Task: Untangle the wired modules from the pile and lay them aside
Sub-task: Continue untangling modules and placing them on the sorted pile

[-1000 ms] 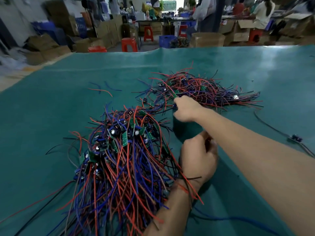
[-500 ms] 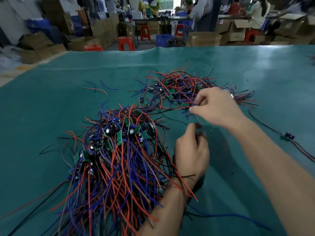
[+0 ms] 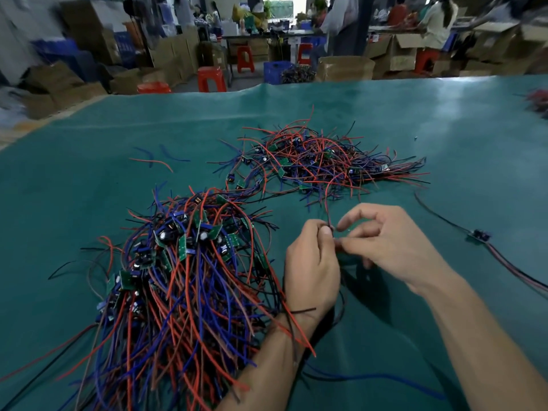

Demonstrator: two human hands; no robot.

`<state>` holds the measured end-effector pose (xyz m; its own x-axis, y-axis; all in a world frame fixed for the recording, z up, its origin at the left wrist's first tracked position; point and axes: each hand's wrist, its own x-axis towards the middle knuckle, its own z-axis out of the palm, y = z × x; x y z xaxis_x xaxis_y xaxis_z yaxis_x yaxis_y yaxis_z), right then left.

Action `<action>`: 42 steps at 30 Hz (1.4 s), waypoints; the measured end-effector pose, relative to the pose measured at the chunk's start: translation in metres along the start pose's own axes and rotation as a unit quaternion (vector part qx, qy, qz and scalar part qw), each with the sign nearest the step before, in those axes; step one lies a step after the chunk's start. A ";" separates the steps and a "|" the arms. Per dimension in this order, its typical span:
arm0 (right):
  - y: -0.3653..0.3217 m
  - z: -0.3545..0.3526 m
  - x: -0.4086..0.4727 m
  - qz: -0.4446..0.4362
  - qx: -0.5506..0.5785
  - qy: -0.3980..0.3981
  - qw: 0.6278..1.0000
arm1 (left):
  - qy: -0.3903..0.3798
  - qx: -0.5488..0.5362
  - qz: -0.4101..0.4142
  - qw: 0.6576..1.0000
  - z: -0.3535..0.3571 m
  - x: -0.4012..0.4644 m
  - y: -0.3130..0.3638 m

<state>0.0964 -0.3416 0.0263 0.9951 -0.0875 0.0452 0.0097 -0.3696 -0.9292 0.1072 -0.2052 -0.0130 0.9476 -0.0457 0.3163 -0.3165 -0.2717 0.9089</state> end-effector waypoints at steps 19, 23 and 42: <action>0.006 0.002 0.008 0.051 0.258 0.034 0.964 | -0.070 -0.014 0.042 0.997 0.000 0.001 -0.006; 0.007 -0.002 0.010 0.048 0.285 0.077 0.954 | -0.068 -0.038 0.009 0.997 0.002 0.001 -0.008; 0.027 -0.053 0.013 0.093 0.323 0.450 0.827 | -0.056 -0.029 0.002 0.998 0.004 -0.001 -0.004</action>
<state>0.1044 -0.4018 0.0209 0.5124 -0.8480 -0.1356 0.2047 0.2740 -0.9397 0.1076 -0.2078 -0.0176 0.9441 -0.1542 0.2913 -0.3198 -0.2152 0.9227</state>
